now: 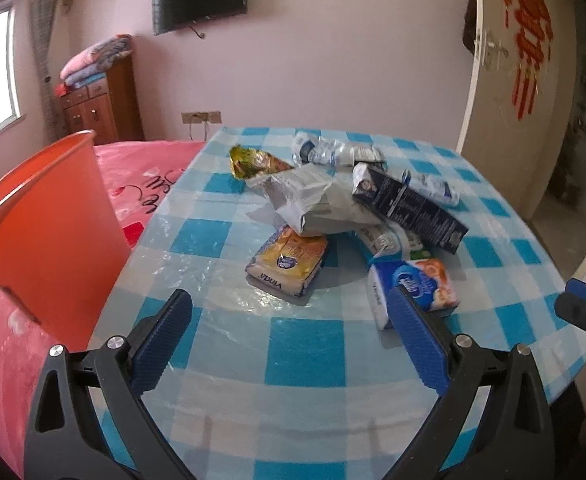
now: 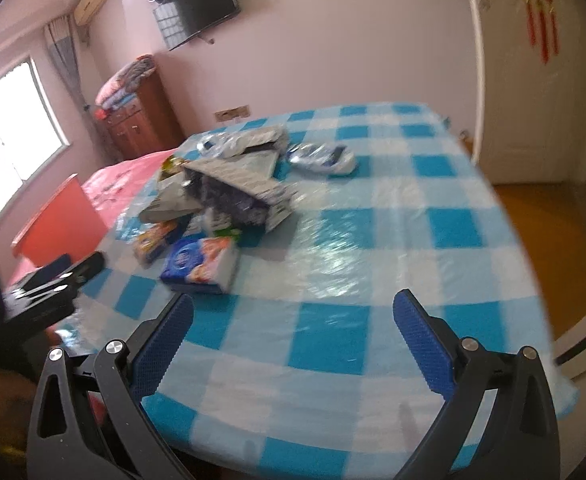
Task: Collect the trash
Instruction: 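Lower the left tool toward the yellow Vinda tissue pack, then close the left tool on the tissue pack while the right tool grasps the milk carton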
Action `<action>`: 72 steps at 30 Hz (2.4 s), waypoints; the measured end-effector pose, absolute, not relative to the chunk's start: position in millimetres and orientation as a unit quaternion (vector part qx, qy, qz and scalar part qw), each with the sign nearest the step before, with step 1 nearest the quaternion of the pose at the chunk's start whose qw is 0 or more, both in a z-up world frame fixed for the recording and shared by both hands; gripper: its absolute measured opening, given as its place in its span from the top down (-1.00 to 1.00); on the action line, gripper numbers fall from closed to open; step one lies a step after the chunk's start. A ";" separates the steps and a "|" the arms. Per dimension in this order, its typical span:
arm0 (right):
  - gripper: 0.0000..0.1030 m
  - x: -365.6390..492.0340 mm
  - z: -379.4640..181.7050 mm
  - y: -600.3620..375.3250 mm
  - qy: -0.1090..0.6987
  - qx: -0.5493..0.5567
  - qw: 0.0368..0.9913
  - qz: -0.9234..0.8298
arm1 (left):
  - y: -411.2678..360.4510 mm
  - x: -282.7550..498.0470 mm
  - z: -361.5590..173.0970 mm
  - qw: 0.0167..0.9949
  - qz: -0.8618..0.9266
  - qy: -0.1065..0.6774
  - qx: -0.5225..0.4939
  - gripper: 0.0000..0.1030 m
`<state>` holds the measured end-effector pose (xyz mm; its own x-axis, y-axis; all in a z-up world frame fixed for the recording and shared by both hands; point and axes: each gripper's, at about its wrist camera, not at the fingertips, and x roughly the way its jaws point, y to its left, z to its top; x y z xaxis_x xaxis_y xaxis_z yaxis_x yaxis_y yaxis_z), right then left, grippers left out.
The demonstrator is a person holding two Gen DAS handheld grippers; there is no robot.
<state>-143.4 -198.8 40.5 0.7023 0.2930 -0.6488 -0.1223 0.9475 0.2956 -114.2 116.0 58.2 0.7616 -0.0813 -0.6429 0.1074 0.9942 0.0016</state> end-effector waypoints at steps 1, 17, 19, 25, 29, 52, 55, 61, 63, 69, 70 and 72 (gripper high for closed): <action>-0.92 -140.7 37.8 -195.7 0.373 0.121 0.911 0.123 | 118.0 -107.5 55.0 0.935 -0.052 0.349 0.020 -0.84; -0.90 -87.4 7.7 -128.7 0.421 0.139 0.875 0.196 | 126.0 -26.5 17.3 0.893 -0.124 0.430 0.046 -0.64; -0.90 -80.9 6.3 -123.7 0.422 0.136 0.874 0.198 | 125.4 -19.7 15.5 0.889 -0.131 0.436 0.047 -0.64; -0.87 -67.1 5.5 -109.6 0.421 0.117 0.878 0.195 | 120.8 -9.2 12.4 0.884 -0.138 0.441 0.069 -0.54; -0.67 -61.2 3.1 -103.5 0.427 0.109 0.877 0.194 | 119.2 -5.8 12.8 0.883 -0.143 0.440 0.076 -0.45; -0.84 11.3 38.5 -140.9 0.398 0.056 0.894 0.200 | 117.1 -30.4 15.1 0.885 -0.154 0.437 0.040 -0.06; -0.84 25.8 34.9 -129.0 0.404 0.023 0.884 0.236 | 119.2 -30.9 15.4 0.883 -0.156 0.440 0.035 -0.08; -0.84 50.9 27.8 -121.8 0.422 0.001 0.862 0.281 | 113.2 -27.9 13.7 0.884 -0.154 0.439 0.051 -0.39; -0.84 56.8 21.5 -119.6 0.433 -0.009 0.854 0.290 | 109.6 -27.6 12.7 0.884 -0.153 0.437 0.061 -0.44; -0.84 55.9 6.4 -118.0 0.446 -0.010 0.841 0.307 | 106.1 -24.4 11.2 0.888 -0.143 0.430 0.074 -0.38; -0.84 53.5 6.7 -119.3 0.444 -0.004 0.840 0.311 | 106.3 -24.6 11.5 0.890 -0.138 0.429 0.078 -0.27; -0.84 49.3 8.0 -122.2 0.443 0.015 0.837 0.320 | 108.5 -23.8 12.5 0.892 -0.130 0.427 0.074 -0.12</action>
<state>49.3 -122.2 8.0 0.4016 0.5496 -0.7325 -0.5234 0.7941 0.3089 -23.8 108.5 12.5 0.6023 -0.1684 -0.7803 0.2945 0.9554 0.0212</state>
